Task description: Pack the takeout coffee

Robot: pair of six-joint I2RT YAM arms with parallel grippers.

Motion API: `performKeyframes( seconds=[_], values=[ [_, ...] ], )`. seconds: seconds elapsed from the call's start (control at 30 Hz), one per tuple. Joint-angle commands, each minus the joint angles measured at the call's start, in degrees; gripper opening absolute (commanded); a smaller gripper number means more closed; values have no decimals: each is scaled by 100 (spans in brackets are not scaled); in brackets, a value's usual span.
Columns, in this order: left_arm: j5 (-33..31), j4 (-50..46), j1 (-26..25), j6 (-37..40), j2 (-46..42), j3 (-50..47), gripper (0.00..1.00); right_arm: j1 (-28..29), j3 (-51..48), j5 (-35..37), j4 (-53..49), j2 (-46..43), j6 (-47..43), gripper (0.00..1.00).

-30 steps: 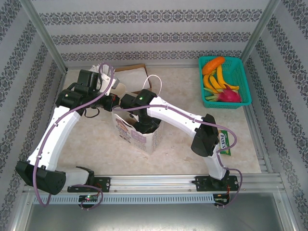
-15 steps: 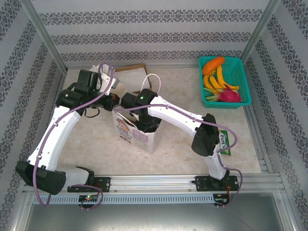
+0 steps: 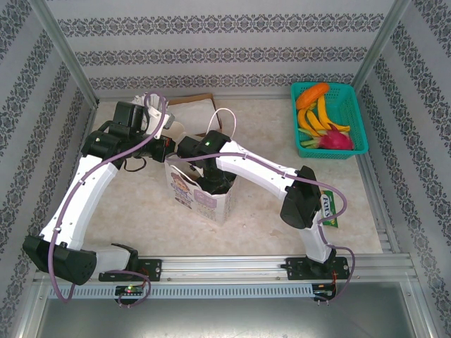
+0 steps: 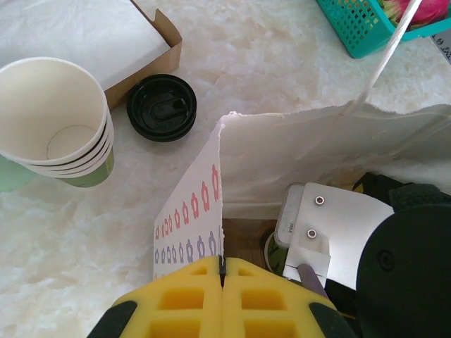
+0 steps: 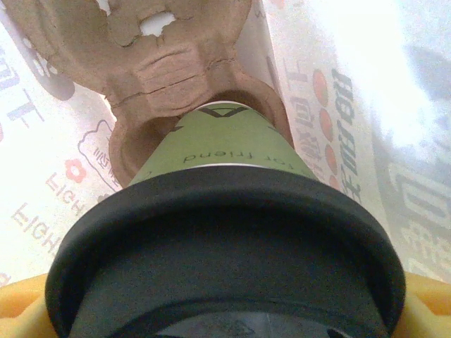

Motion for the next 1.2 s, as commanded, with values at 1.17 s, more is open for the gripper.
performKeyframes(
  seconds=[1.17],
  values=[
    [134, 208, -49, -29, -64, -50, 0, -171, -36, -565, -328, -44, 3, 67]
  ],
)
